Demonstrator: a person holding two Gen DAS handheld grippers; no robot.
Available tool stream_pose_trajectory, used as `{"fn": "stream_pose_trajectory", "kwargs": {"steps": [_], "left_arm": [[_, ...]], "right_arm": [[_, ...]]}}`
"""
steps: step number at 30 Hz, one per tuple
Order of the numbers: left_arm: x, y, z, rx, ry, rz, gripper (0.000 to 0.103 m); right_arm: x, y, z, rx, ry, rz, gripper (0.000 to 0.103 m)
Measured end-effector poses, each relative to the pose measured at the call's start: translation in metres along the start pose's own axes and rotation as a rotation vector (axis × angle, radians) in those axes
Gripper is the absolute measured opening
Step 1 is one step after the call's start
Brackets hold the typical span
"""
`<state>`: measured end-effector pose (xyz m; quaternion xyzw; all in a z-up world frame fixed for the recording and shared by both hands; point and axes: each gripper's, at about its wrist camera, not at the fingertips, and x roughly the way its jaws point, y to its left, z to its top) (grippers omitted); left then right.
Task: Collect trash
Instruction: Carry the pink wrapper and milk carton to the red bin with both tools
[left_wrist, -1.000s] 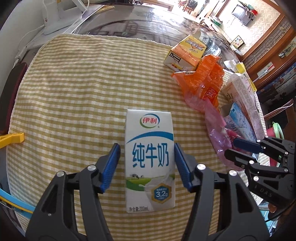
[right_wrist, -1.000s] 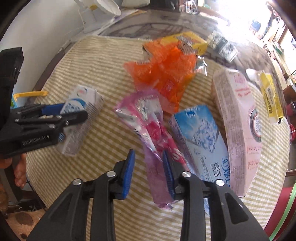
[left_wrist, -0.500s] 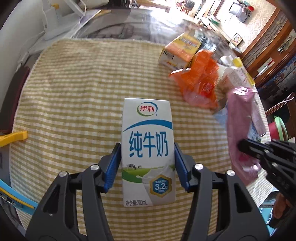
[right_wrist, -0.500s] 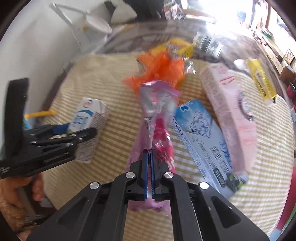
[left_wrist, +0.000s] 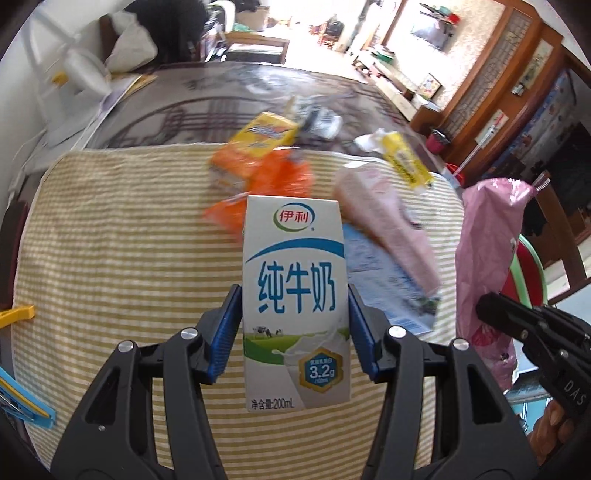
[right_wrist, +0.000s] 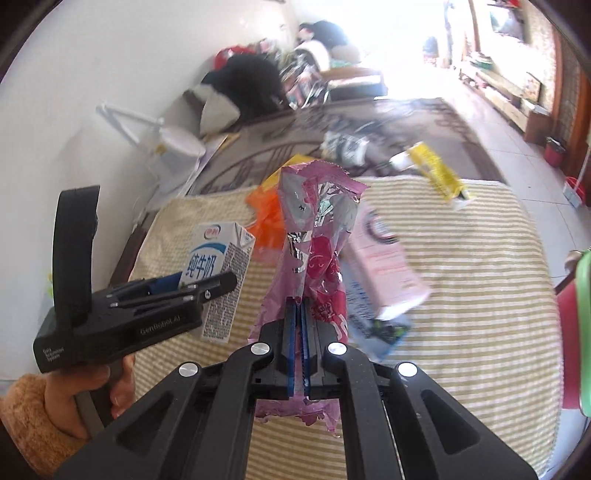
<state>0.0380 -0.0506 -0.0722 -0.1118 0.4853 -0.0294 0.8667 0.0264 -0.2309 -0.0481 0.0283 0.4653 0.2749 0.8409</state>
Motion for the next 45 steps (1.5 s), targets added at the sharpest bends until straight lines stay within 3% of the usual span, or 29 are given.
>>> {"fn": "stream_pose_trajectory", "kwargs": {"steps": [23,34,45], "left_arm": [[0.014,-0.165,0.006,0.109,-0.024,-0.022,0.053],[0.024,-0.212,0.011,0.150,-0.020,-0.010,0.053],[0.041,-0.250,0.011,0.196,0.008,-0.022,0.053]], "right_arm": [[-0.085,-0.150,-0.014,0.117,-0.101,-0.017,0.002],[-0.107,-0.201,-0.025,0.175,-0.122,-0.017,0.002],[-0.128,-0.258,-0.038,0.282,-0.147,-0.082,0.002]]}}
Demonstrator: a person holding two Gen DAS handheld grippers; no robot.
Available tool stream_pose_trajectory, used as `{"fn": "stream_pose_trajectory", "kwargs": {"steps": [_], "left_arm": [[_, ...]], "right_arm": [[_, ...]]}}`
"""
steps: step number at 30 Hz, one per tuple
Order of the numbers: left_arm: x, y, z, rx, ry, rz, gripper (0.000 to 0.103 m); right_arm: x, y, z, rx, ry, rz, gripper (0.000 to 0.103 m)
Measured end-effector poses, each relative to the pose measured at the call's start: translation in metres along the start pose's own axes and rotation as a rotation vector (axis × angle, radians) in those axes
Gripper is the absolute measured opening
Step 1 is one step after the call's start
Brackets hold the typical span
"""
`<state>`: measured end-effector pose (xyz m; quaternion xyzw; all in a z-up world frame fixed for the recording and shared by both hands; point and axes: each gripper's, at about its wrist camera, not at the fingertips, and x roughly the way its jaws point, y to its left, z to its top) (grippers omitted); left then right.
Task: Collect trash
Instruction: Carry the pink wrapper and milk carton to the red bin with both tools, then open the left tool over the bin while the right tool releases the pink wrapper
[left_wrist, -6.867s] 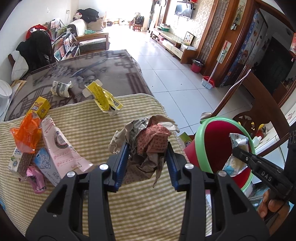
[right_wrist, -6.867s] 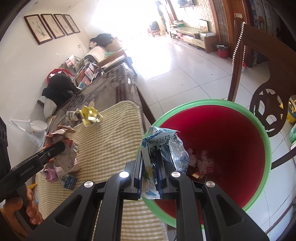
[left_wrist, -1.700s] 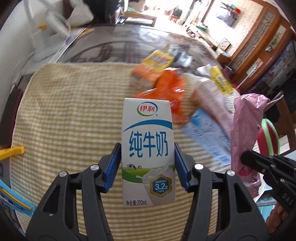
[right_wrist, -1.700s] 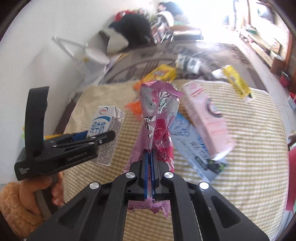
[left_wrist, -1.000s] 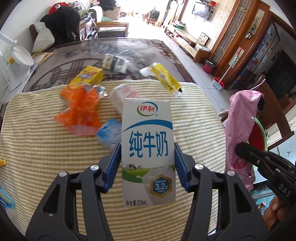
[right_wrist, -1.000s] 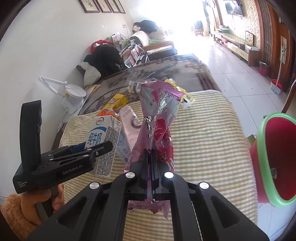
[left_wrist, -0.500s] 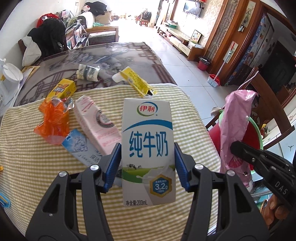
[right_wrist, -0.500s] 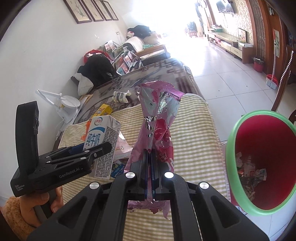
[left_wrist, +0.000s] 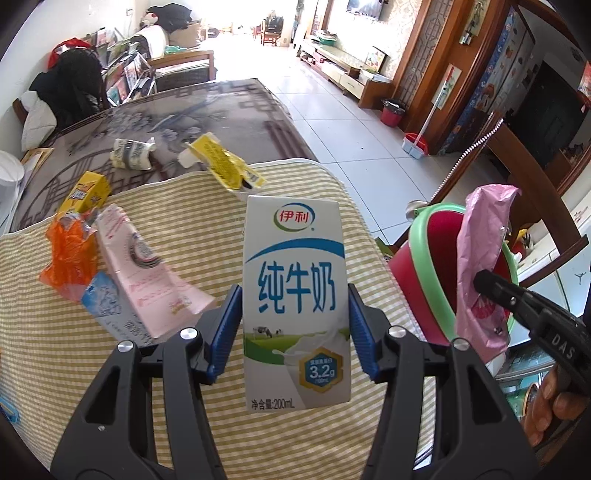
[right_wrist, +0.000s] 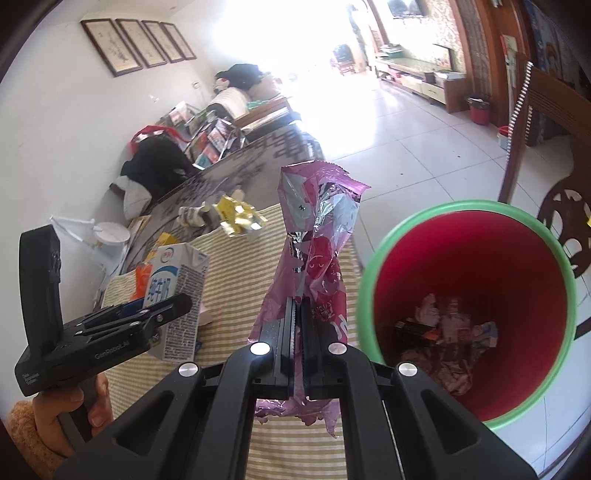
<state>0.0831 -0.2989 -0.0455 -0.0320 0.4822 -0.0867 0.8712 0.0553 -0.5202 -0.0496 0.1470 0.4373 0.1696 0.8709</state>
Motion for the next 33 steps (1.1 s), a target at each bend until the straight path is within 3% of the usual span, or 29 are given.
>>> {"fn": "stream_pose_trajectory", "kwargs": {"steps": [13,14,17,18,25,33], "left_arm": [[0.019,-0.051,0.011,0.080,0.019,-0.045,0.053],[0.020,-0.054,0.012,0.085,0.020,-0.051,0.053],[0.023,-0.070,0.015,0.103,0.025,-0.091,0.053],[0.025,-0.077,0.017,0.113,0.029,-0.116,0.053],[0.042,-0.124,0.022,0.188,0.062,-0.224,0.053],[0.053,-0.174,0.030,0.283,0.052,-0.288,0.053]], "right_arm": [[-0.022,-0.076,0.006,0.126,-0.043,-0.119,0.005],[-0.024,-0.079,0.006,0.133,-0.051,-0.130,0.008],[-0.033,-0.088,0.005,0.159,-0.088,-0.169,0.042],[-0.036,-0.090,0.005,0.163,-0.103,-0.184,0.044],[-0.058,-0.113,0.000,0.212,-0.161,-0.283,0.047],[-0.075,-0.130,-0.013,0.256,-0.163,-0.360,0.049]]}}
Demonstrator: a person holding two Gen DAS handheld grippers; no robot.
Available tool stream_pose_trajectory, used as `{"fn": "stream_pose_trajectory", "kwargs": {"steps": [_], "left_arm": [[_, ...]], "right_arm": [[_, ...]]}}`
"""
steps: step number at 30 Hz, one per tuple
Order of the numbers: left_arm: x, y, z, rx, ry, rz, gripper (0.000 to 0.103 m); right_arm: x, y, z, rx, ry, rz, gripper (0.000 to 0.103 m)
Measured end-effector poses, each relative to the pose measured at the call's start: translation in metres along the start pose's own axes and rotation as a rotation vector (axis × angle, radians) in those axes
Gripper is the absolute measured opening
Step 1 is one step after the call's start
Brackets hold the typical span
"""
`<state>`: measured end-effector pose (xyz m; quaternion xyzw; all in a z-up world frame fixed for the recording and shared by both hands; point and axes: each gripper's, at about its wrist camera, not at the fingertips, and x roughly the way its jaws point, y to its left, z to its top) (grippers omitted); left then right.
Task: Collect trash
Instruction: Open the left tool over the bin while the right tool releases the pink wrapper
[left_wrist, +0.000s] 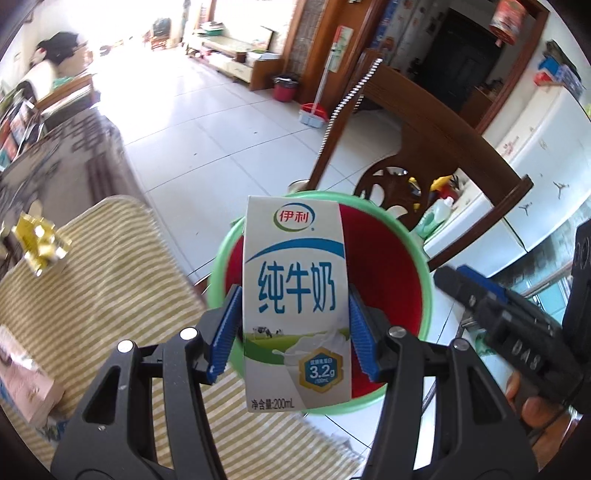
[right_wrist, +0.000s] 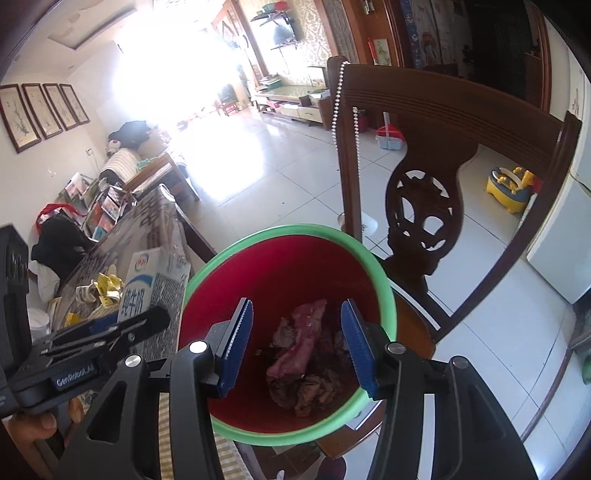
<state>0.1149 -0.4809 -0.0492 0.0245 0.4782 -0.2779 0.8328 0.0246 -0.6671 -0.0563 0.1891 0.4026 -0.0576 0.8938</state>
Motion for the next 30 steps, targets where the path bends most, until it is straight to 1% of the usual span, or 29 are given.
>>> {"fn": "stream_pose_trajectory", "kwargs": {"steps": [4,5,6,8,12,15,20,22,24,27,30], "left_arm": [[0.001,-0.007,0.007,0.017,-0.011,-0.018,0.053],[0.000,-0.006,0.007,0.018,-0.010,-0.020,0.057],[-0.002,-0.005,0.007,0.018,-0.016,-0.017,0.064],[-0.008,-0.003,0.007,0.020,-0.029,-0.014,0.065],[-0.024,0.007,0.005,0.021,-0.058,-0.001,0.067],[-0.038,0.018,0.003,0.011,-0.082,0.007,0.069],[-0.069,0.049,-0.014,-0.032,-0.121,0.038,0.072],[-0.081,0.067,-0.026,-0.074,-0.135,0.068,0.073],[-0.091,0.092,-0.042,-0.146,-0.137,0.078,0.073],[-0.103,0.124,-0.058,-0.209,-0.132,0.101,0.073],[-0.120,0.164,-0.077,-0.273,-0.140,0.144,0.073]], "right_arm": [[-0.006,-0.005,-0.004,0.017,-0.010,-0.026,0.049],[-0.008,-0.006,-0.004,0.020,-0.012,-0.032,0.049],[-0.010,-0.006,-0.005,0.024,-0.015,-0.037,0.049],[-0.012,-0.005,-0.006,0.027,-0.019,-0.043,0.049],[-0.013,0.005,-0.008,0.018,-0.022,-0.040,0.050],[-0.012,0.022,-0.009,-0.008,-0.021,-0.024,0.050],[-0.007,0.060,-0.013,-0.062,-0.016,0.011,0.050],[-0.004,0.076,-0.016,-0.086,-0.008,0.023,0.051],[0.000,0.092,-0.021,-0.106,0.004,0.036,0.051],[0.005,0.121,-0.028,-0.146,0.023,0.055,0.052],[0.008,0.152,-0.036,-0.187,0.034,0.075,0.053]]}}
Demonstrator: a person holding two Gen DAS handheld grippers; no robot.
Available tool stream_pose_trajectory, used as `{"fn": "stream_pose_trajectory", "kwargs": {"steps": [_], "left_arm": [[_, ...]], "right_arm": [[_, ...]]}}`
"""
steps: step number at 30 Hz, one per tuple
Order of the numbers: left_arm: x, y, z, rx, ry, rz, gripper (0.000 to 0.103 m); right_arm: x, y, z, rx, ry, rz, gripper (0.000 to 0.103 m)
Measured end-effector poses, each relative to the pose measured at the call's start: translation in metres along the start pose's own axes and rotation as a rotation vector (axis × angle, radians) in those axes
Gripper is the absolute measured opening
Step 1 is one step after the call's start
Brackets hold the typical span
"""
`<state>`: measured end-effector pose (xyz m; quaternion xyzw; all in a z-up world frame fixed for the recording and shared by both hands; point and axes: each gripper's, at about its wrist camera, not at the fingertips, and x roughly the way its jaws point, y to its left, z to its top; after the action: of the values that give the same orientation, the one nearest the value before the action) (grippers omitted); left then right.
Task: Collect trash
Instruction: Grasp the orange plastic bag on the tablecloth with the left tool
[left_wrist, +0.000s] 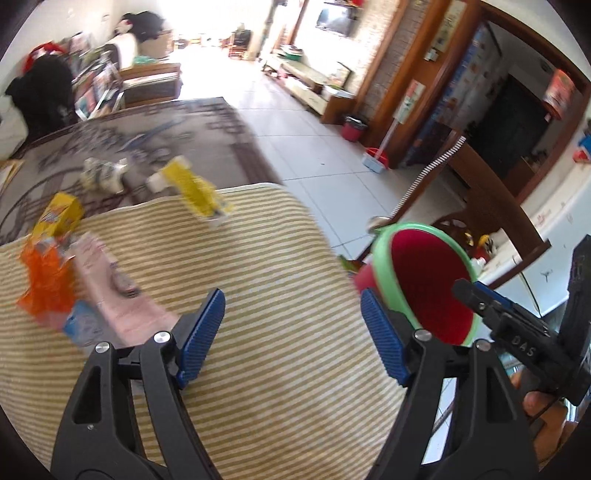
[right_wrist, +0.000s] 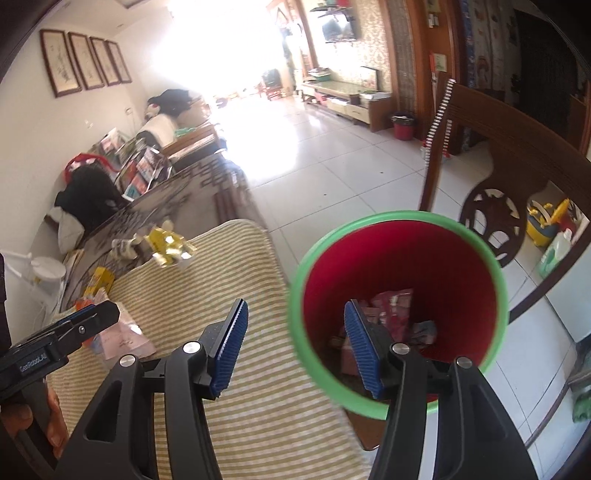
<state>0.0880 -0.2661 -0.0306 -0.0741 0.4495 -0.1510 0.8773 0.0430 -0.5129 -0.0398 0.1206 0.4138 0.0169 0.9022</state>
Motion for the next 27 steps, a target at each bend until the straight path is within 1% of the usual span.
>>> {"fn": "stream_pose_trajectory", "kwargs": {"steps": [5,10,12,15,19,25,26,27], "left_arm": [[-0.020,0.067,-0.009,-0.084,-0.009,0.070,0.073],[-0.036,0.143,-0.019,-0.155,-0.011,0.178,0.073],[-0.038,0.174,-0.019,-0.174,-0.003,0.214,0.073],[-0.034,0.208,-0.011,-0.188,-0.004,0.236,0.073],[-0.016,0.235,0.001,-0.191,-0.001,0.231,0.073],[0.022,0.243,0.009,-0.159,0.037,0.222,0.073],[0.026,0.242,0.009,-0.148,0.038,0.226,0.072],[0.030,0.242,0.009,-0.138,0.043,0.231,0.066]], "right_arm": [[0.009,0.051,-0.009,-0.049,0.023,0.031,0.054],[0.015,0.097,-0.022,-0.080,0.046,0.061,0.055],[0.016,0.111,-0.028,-0.090,0.054,0.070,0.055],[0.017,0.131,-0.038,-0.101,0.065,0.072,0.055],[0.013,0.145,-0.049,-0.098,0.070,0.059,0.055],[0.003,0.141,-0.060,-0.056,0.062,0.008,0.055],[0.001,0.138,-0.061,-0.049,0.061,-0.002,0.055],[0.000,0.136,-0.062,-0.041,0.061,-0.010,0.055]]}}
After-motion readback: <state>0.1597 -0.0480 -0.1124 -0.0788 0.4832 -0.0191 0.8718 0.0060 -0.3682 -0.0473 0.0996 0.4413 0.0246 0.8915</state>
